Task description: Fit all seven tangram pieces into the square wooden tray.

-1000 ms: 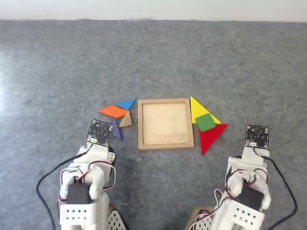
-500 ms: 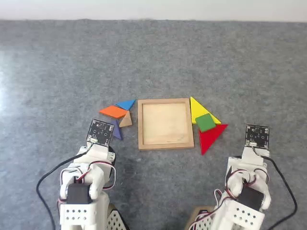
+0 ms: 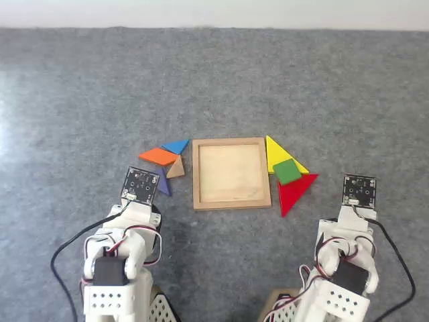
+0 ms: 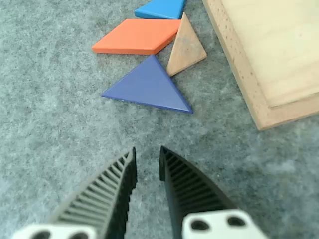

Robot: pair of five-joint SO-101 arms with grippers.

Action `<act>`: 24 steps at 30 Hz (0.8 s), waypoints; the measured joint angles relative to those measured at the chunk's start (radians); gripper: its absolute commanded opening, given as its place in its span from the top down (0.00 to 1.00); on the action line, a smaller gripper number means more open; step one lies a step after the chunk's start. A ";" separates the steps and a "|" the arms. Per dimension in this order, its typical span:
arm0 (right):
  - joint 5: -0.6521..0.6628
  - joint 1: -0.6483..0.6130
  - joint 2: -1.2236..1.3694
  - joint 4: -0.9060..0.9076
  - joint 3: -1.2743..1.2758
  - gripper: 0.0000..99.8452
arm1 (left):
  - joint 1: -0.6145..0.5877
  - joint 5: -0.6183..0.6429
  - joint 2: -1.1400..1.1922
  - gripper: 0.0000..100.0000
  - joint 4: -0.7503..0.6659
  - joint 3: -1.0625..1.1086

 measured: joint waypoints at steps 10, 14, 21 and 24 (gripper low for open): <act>-0.003 -0.017 0.000 0.051 0.000 0.99 | 0.000 0.000 0.000 0.92 0.000 0.000; -0.005 -0.037 0.000 0.080 0.000 0.99 | 0.000 0.000 0.000 0.92 0.000 0.000; -0.005 -0.230 0.000 0.080 0.000 0.99 | 0.000 0.000 0.000 0.92 0.000 0.000; -0.005 -0.302 0.000 0.080 0.000 0.99 | 0.000 0.000 0.000 0.92 0.000 0.000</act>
